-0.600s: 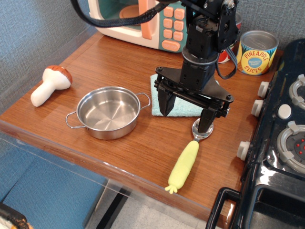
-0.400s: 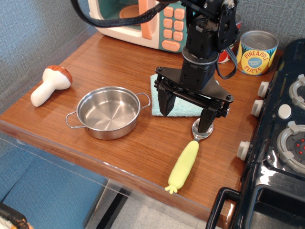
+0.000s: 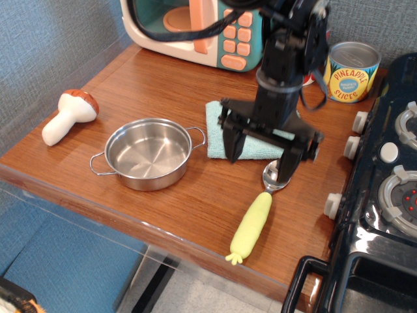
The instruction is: Move the blue cloth to the back left corner
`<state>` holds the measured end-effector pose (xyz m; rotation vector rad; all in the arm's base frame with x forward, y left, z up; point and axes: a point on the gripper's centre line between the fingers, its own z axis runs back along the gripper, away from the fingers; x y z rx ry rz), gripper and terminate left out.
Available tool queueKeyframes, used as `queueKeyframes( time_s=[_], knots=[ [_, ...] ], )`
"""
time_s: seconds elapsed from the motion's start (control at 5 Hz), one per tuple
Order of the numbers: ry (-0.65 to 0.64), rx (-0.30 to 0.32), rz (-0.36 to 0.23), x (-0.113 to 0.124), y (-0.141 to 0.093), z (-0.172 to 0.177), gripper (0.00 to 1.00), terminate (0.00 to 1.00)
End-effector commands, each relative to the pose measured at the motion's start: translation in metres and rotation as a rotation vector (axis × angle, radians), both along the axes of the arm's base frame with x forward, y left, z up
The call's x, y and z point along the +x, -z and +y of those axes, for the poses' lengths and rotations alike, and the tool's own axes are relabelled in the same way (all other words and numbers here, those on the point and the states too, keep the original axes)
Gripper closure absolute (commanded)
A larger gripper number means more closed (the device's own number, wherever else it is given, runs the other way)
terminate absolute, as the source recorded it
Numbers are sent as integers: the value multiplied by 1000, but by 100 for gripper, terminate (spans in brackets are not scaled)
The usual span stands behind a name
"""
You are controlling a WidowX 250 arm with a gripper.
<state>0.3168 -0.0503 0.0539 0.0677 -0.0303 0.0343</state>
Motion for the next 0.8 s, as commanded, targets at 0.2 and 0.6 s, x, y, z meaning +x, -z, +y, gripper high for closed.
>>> queueKeyframes(
  time_s=[0.2, 0.6],
  knots=[
    [-114, -4, -104, 77, -10, 16, 0, 0],
    [-186, -29, -191, 93, 16, 54, 0, 0]
  ],
)
